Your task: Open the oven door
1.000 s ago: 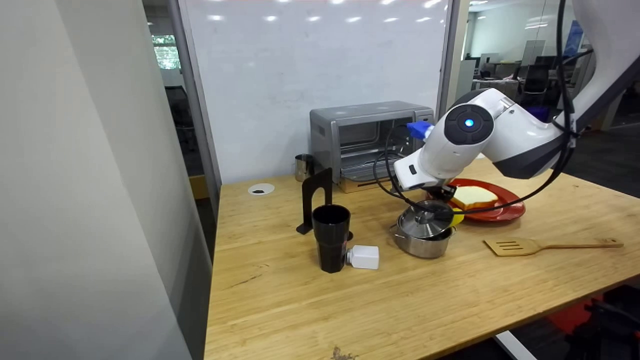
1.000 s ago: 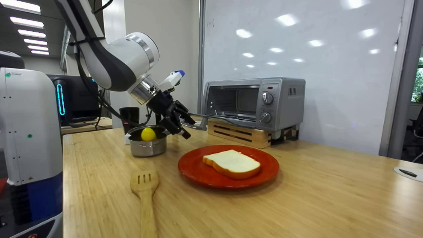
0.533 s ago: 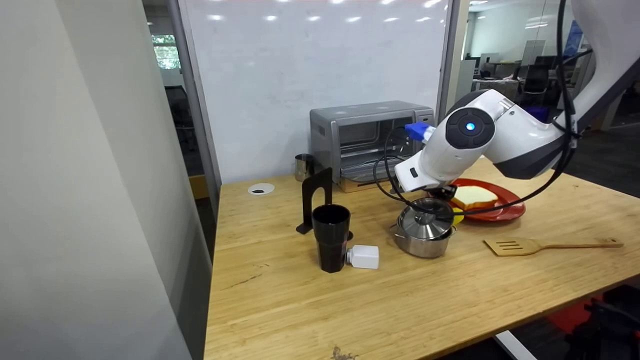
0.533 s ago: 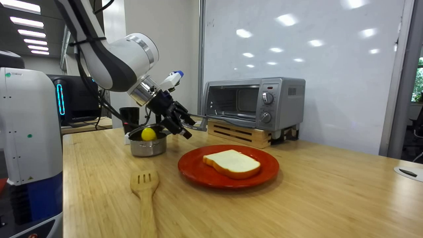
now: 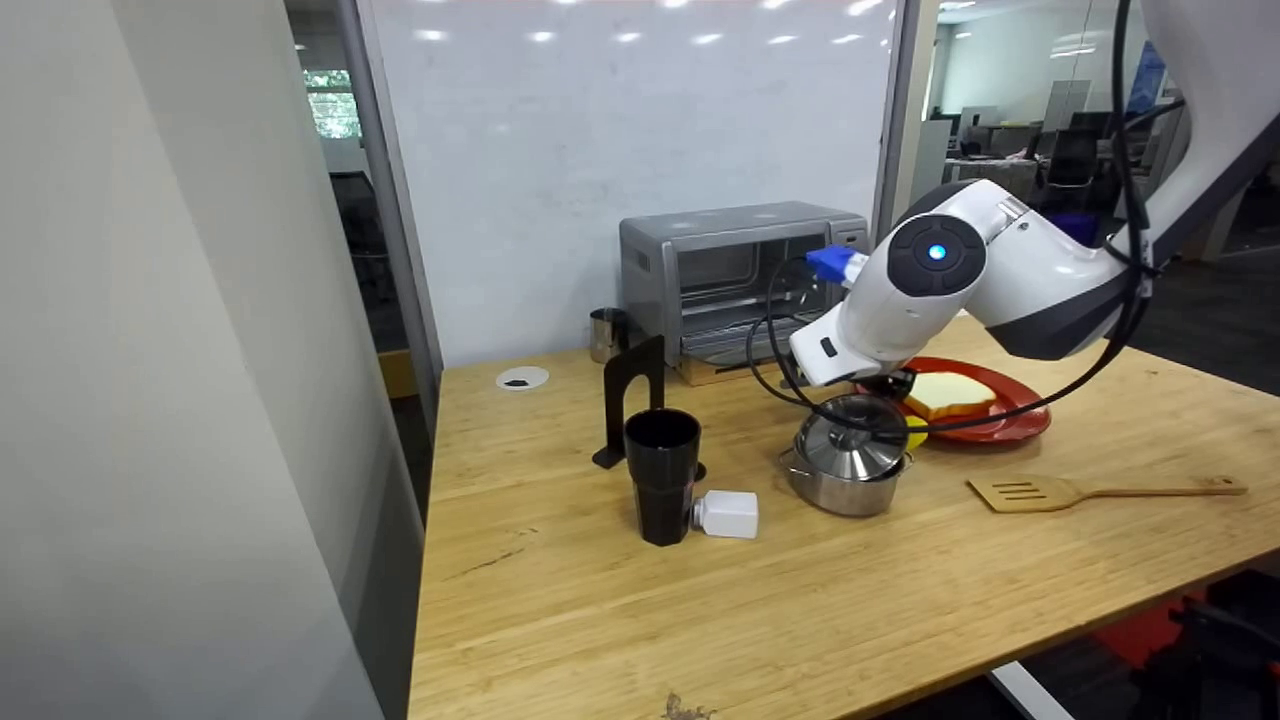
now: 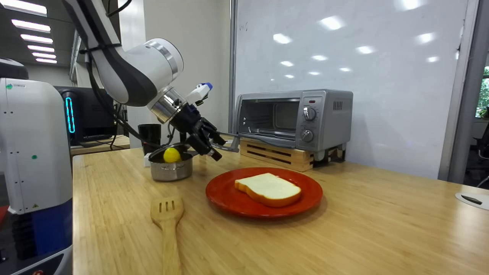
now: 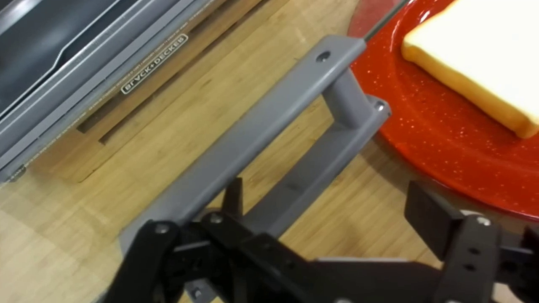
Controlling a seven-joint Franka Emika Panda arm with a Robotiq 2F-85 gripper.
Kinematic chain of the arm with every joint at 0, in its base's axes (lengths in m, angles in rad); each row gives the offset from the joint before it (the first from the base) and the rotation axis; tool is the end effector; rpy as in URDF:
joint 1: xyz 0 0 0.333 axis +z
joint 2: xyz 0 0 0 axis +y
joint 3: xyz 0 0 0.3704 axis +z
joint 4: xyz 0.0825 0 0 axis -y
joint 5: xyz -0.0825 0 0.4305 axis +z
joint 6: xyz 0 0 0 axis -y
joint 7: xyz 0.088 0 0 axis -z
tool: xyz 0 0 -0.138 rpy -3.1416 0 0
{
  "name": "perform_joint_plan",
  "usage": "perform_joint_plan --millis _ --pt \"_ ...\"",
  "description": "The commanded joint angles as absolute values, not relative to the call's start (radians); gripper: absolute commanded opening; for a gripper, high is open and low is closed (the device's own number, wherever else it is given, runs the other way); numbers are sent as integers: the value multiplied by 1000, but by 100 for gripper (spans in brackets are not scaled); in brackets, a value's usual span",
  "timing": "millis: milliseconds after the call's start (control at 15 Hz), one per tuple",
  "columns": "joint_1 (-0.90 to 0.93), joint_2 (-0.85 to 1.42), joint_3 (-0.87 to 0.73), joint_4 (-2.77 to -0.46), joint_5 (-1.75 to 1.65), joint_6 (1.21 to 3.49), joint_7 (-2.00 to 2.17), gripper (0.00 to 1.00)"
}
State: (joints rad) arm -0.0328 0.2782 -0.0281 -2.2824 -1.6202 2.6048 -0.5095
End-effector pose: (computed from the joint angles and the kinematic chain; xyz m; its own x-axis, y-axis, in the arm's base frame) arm 0.5751 -0.0303 0.2151 -0.1497 0.7303 -0.6665 0.8746 0.4122 0.2552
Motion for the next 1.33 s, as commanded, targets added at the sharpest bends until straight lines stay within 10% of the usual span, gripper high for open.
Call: perform_joint_plan --millis 0,1000,1267 --pt "-40 271 -10 -2299 -1535 2607 -600 98" --pt "-29 194 0 -2295 -1204 2613 -895 100" --pt "-26 192 2 -2299 -1248 2609 -859 84"
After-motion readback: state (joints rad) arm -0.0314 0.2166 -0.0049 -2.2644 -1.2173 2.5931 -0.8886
